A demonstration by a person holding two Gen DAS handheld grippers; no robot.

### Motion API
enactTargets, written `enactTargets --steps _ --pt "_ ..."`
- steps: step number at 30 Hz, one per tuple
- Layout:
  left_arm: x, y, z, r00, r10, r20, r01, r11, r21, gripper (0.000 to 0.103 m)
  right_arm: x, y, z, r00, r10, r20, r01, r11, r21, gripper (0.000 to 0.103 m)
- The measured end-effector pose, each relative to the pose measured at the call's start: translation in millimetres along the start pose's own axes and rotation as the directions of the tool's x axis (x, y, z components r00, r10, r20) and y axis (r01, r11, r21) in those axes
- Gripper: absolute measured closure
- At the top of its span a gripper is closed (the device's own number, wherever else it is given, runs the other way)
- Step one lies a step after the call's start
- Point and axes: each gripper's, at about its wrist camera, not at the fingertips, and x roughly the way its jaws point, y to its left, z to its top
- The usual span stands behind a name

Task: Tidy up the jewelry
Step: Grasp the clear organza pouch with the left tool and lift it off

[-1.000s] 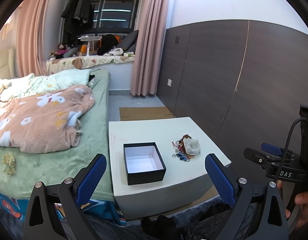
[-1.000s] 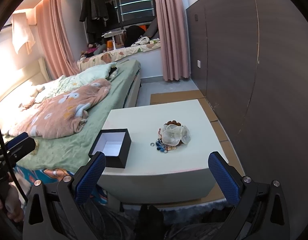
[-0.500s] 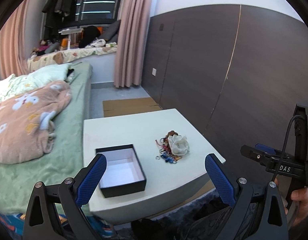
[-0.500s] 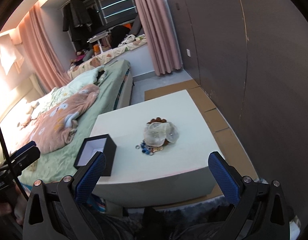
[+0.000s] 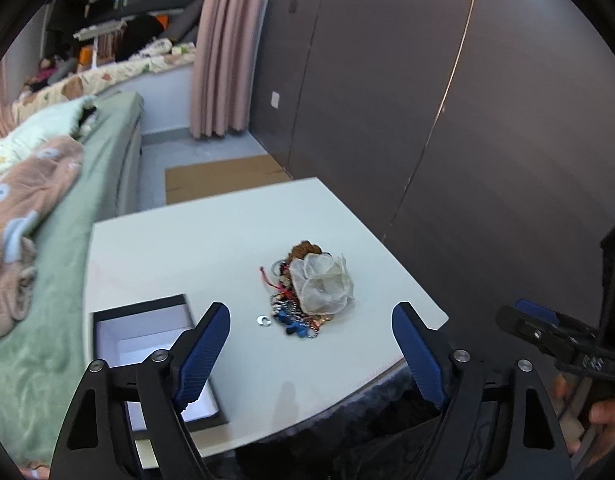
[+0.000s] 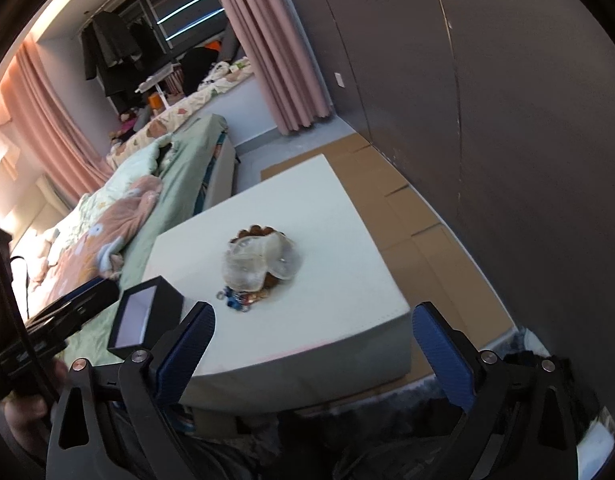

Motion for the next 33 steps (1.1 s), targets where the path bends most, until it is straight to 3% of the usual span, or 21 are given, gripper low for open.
enactTargets --steps 15,16,18,20,22,33 --pt "98.0 0.2 6.2 0.986 0.017 -0.166 -0.014 1.000 0.015 0.021 4.9 -38.5 -2.8 0.998 -0.070 -0.008 0.070 0.996 0.058 0.003" --pt "100.2 0.8 5.6 0.986 0.017 -0.169 -0.015 1.000 0.013 0.025 6.7 -42.2 -2.7 0.998 -0.068 -0.011 0.069 0.995 0.071 0.003" --pt "107.1 1.3 3.8 0.983 0.021 -0.183 -0.018 1.000 0.017 0.042 10.6 -47.0 -2.0 0.998 -0.055 -0.016 0.056 0.994 0.090 0.003" --pt "115.2 1.5 1.5 0.977 0.035 -0.212 -0.030 0.999 0.029 0.083 16.2 -51.2 -0.7 0.999 -0.045 -0.024 0.048 0.993 0.108 0.003" --pt "118.1 2.7 -1.6 0.973 0.038 -0.226 -0.033 0.999 0.027 0.098 23.8 -53.7 0.9 0.999 -0.036 -0.036 0.041 0.992 0.121 0.003" --pt "61.5 18.6 16.3 0.995 0.014 -0.095 -0.014 1.000 -0.008 0.103 56.6 -45.5 12.1 0.997 0.034 -0.068 -0.022 0.986 0.162 0.003"
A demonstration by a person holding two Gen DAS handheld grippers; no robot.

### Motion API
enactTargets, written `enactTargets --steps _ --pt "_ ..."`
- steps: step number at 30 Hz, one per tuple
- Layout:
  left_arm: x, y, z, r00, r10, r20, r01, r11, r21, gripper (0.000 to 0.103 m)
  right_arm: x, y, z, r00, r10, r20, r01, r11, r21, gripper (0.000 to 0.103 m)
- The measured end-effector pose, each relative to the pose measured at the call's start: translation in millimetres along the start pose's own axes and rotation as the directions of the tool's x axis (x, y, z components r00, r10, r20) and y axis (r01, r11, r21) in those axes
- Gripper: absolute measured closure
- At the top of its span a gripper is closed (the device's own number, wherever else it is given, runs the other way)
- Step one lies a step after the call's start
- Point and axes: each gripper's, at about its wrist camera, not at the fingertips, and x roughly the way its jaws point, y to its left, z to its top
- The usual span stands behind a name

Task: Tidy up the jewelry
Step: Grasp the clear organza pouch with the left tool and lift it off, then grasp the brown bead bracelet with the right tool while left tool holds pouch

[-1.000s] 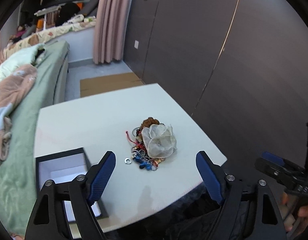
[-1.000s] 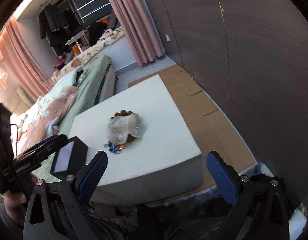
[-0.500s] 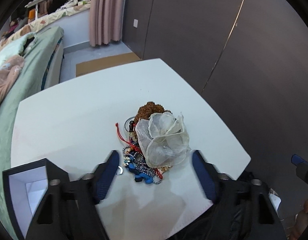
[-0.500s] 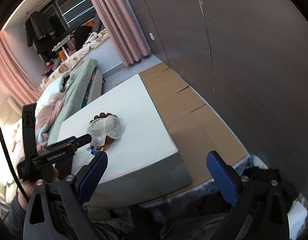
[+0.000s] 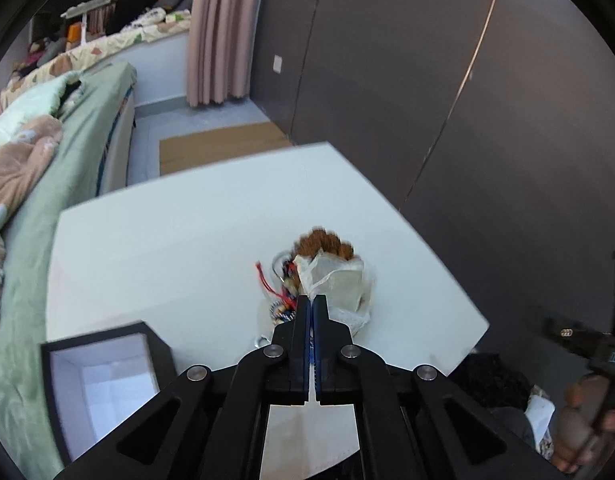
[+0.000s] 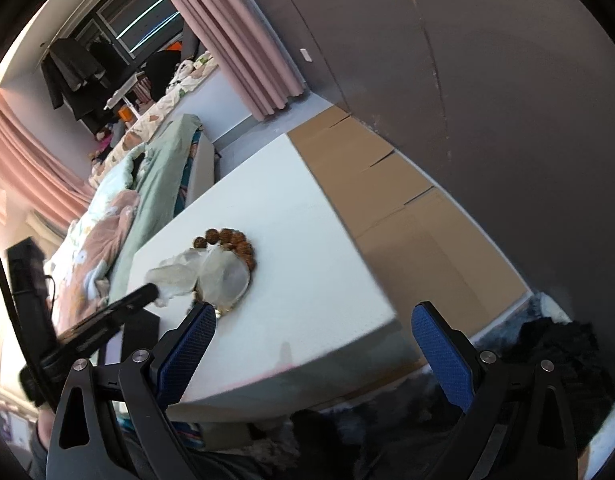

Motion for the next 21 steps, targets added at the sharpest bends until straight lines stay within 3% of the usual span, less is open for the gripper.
enactTargets --steps 6,10,21 --pt "-35.8 13.7 9.5 0.998 0.001 0.068 0.000 1.000 -0.012 0.103 20.1 19.6 9.9 0.998 0.064 -0.029 -0.064 0.998 0.000 0.004" --pt "-51.2 26.8 14.1 0.995 0.007 0.103 -0.003 0.999 -0.040 0.103 36.9 35.9 16.8 0.994 0.089 -0.066 -0.090 0.996 -0.011 0.018" --pt "-74.6 68.3 9.3 0.991 0.026 0.130 -0.009 0.992 -0.128 0.103 89.3 87.1 33.3 0.959 0.198 -0.201 -0.204 0.979 -0.007 0.039"
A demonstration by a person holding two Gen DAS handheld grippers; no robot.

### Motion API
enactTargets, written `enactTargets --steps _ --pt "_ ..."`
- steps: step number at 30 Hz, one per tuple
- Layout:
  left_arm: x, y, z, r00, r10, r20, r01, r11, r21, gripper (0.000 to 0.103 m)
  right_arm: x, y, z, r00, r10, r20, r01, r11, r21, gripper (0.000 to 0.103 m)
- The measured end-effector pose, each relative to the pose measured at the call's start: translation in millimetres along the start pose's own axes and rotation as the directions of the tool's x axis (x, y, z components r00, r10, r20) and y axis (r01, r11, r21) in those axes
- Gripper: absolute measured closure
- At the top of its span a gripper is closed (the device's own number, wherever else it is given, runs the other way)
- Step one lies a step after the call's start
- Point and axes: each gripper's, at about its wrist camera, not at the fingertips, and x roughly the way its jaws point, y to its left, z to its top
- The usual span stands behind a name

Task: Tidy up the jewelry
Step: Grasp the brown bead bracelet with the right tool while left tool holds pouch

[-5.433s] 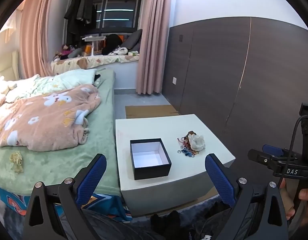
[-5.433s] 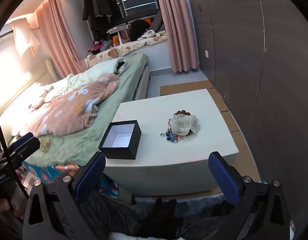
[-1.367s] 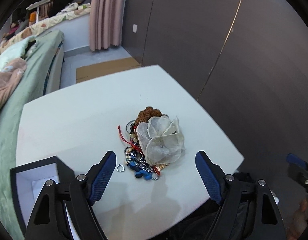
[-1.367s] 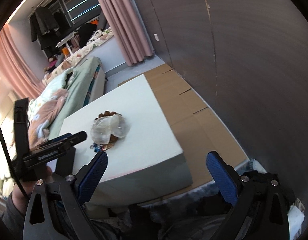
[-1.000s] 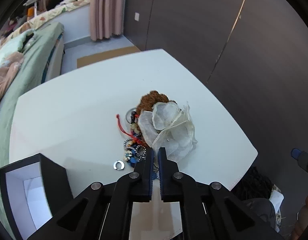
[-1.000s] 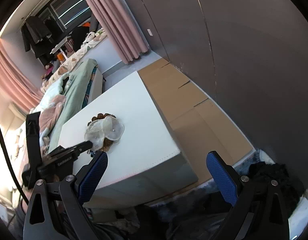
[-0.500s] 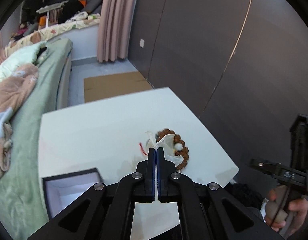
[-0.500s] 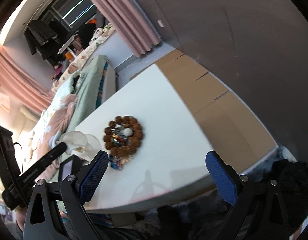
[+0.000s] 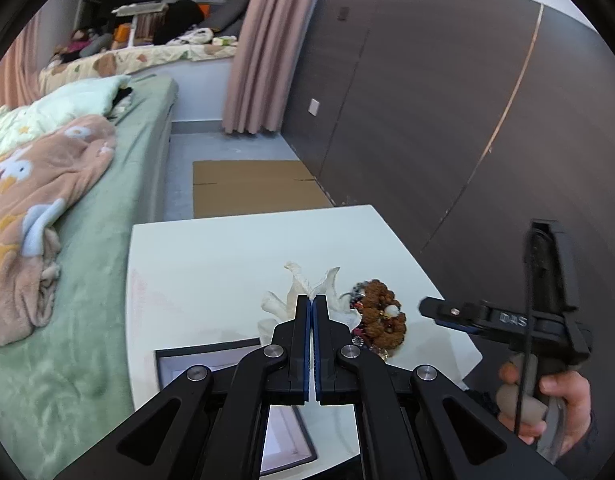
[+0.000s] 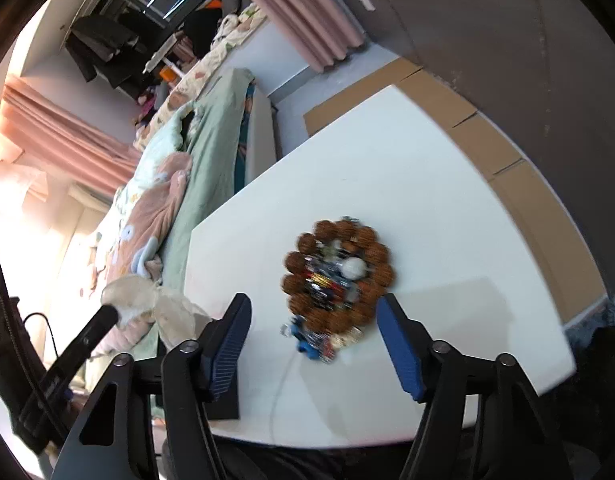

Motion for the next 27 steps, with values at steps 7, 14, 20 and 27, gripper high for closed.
enactTargets --steps 7,14,20,27 --pt "-20.2 21.2 1.1 1.000 0.008 0.017 -0.008 0.999 -0.037 0.103 40.7 24.5 25.2 0.995 -0.053 -0.081 0.052 0.998 -0.023 0.041" --pt "-38.4 35.8 0.6 0.999 0.016 0.035 -0.015 0.999 -0.050 0.103 73.7 25.9 30.9 0.971 -0.172 -0.167 0.170 0.985 -0.029 0.061" --pt "-38.8 46.5 -4.9 1.000 0.019 0.023 -0.018 0.997 -0.069 0.103 68.4 32.1 29.2 0.969 -0.186 -0.163 0.179 0.982 -0.059 0.083" --pt "-32.8 58.9 -6.2 0.999 0.049 -0.003 -0.049 0.992 -0.112 0.103 29.0 37.7 28.9 0.982 -0.165 -0.094 0.159 0.985 -0.064 0.083"
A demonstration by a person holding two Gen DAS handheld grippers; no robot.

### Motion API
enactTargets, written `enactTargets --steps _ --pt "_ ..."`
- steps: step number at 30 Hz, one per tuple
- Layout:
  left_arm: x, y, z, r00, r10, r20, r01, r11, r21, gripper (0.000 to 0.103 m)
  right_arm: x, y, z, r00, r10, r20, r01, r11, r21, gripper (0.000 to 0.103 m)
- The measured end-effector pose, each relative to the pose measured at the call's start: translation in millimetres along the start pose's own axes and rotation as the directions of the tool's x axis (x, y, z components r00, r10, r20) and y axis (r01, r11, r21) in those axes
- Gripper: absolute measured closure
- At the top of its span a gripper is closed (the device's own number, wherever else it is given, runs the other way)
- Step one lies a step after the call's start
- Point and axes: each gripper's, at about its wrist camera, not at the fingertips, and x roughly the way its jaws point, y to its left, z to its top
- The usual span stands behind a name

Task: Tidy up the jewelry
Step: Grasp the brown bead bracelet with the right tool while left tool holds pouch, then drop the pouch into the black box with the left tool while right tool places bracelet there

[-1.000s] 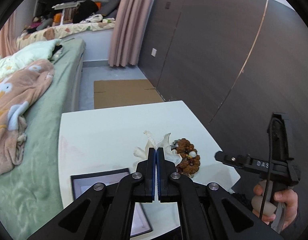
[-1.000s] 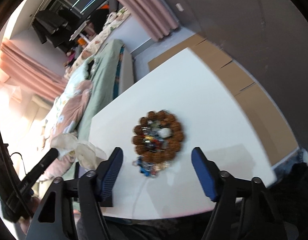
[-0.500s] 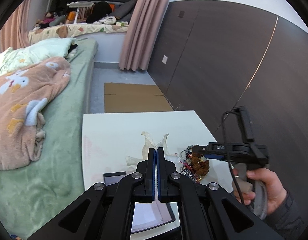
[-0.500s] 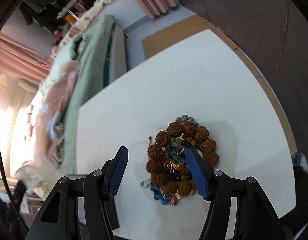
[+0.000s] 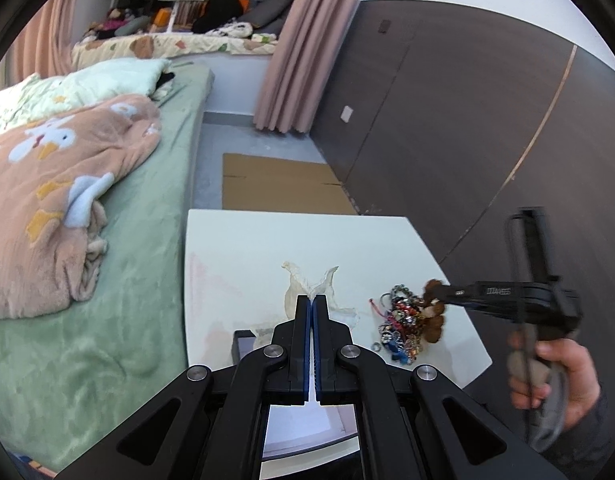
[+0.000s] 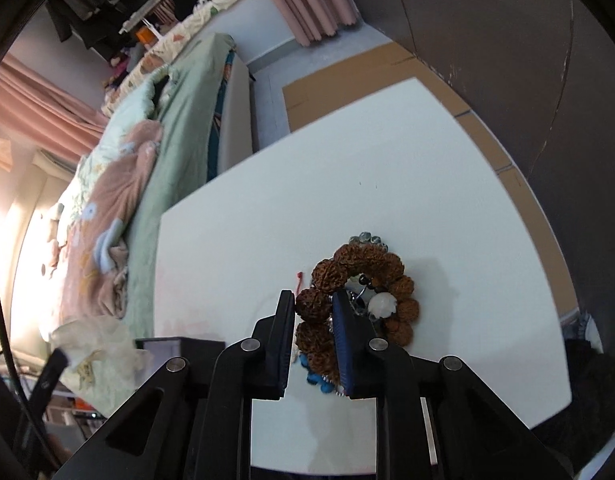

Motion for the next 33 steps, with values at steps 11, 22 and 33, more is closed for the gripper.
enactTargets --steps 11,22,33 --pt "10.1 1.4 -2.0 0.991 -0.083 -0.103 0.078 0.996 -0.051 0.088 -69.8 41.1 -0.7 0.985 0.125 0.120 -0.118 0.991 -0.060 0.083" --pt "-29.8 37.8 -9.6 0.999 -0.050 -0.015 0.048 0.989 -0.140 0.020 -71.8 115.6 -27.9 0.970 0.231 0.073 -0.214 0.959 -0.186 0.083" --pt "-77.6 56.0 -27.0 0.998 -0.017 0.055 0.027 0.984 -0.173 0.020 -8.2 160.6 -77.8 0.982 0.173 -0.081 -0.188 0.951 -0.247 0.074"
